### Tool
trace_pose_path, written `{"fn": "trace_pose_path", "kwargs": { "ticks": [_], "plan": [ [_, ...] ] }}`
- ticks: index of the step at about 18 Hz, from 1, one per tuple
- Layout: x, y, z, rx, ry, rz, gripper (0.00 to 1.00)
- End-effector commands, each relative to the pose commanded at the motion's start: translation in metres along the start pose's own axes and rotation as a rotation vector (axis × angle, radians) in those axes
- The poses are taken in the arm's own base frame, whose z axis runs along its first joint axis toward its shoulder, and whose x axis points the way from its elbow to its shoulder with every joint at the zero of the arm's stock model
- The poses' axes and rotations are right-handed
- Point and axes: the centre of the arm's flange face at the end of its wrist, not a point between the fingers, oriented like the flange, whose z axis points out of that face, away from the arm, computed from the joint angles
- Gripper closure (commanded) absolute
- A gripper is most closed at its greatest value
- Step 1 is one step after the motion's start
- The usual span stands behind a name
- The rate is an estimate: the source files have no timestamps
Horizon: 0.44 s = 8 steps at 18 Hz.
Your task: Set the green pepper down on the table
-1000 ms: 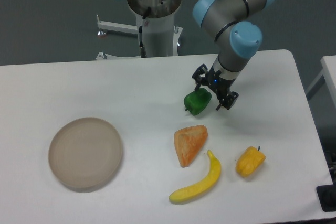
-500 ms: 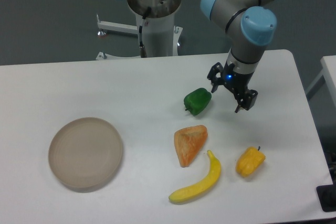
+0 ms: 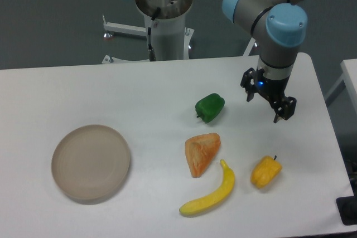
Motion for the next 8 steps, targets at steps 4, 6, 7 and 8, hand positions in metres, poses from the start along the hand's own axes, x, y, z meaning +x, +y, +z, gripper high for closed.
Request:
{"fn": "trace_pose_path", "kwargs": {
  "ticks": [4,6,7,8],
  "plan": [
    [-0.0041,0.0003,-0.0013,-0.016,-0.009,0.001,0.00],
    [-0.0039,0.0001,0.0015,-0.025,-0.006,0.001,0.00],
    [-0.0039,0.0001,0.0015,-0.025,-0.006,0.001,0.00],
    [-0.0041,0.0000,0.0026,-0.025,-0.004,0.001,0.00]
  ]
}}
